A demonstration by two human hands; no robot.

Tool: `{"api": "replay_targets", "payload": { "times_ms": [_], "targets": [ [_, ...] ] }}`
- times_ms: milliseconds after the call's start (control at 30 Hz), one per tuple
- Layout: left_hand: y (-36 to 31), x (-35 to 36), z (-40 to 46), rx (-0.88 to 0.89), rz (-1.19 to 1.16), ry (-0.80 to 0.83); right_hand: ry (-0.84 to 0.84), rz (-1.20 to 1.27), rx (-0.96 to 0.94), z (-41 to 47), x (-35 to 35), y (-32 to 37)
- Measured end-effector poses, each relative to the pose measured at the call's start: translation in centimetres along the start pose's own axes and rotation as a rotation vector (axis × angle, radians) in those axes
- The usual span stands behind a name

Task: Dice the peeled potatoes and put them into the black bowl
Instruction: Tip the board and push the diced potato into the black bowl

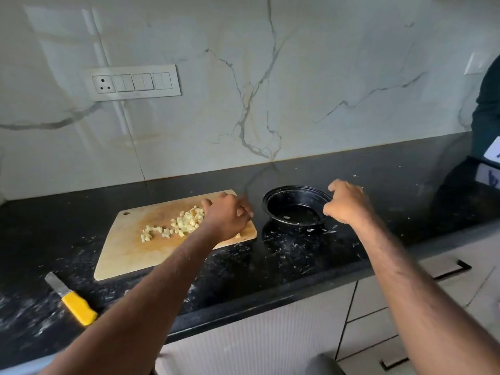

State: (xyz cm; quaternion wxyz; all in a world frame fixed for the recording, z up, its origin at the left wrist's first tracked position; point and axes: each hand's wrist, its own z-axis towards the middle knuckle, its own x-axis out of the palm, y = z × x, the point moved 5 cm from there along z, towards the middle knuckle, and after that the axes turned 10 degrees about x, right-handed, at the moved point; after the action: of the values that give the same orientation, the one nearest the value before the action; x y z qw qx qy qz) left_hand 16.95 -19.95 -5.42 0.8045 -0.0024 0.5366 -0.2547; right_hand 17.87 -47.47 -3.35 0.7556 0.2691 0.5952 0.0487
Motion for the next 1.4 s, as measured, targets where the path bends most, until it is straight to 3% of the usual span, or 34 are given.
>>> {"api": "replay_targets", "payload": {
  "times_ms": [233, 367, 467, 533, 633, 833, 1067, 1233, 1400],
  "targets": [
    [-0.1, -0.7, -1.7, -0.049, -0.148, -0.045, 0.067, 0.002, -0.051, -3.6, 0.3, 0.9],
    [0.2, -1.5, -3.5, -0.042, -0.244, -0.041, 0.019, -0.095, -0.044, -5.1, 0.1, 1.3],
    [2.1, -3.7, -5.0, -0.099, -0.137, -0.167, -0.135, -0.065, -0.116, -5.4, -0.4, 3.1],
    [5.1, -5.7, -6.3, -0.245, -0.088, -0.277, -0.184, 0.008, -0.230, -5.4, 0.0, 5.2],
    [9.8, -8.9, -8.8, -0.521, -0.042, -0.340, -0.081, 0.085, -0.359, -5.0, 1.6, 10.0],
    [16.0, -11.4, -12.7, -0.822, 0.055, -0.085, 0.251, -0.109, -0.384, -3.5, 7.1, 17.1],
    [18.1, -10.8, -12.8, -0.945, -0.142, -0.092, 0.302, -0.218, -0.322, -3.2, 9.9, 18.3],
    [19.1, -10.3, -12.4, -1.045, -0.486, -0.241, 0.297, -0.214, -0.339, -3.4, 10.5, 19.5],
    [19.8, -10.3, -12.8, -1.091, -0.647, -0.329, 0.359, -0.167, -0.335, -3.0, 10.8, 19.2]
  ]
}}
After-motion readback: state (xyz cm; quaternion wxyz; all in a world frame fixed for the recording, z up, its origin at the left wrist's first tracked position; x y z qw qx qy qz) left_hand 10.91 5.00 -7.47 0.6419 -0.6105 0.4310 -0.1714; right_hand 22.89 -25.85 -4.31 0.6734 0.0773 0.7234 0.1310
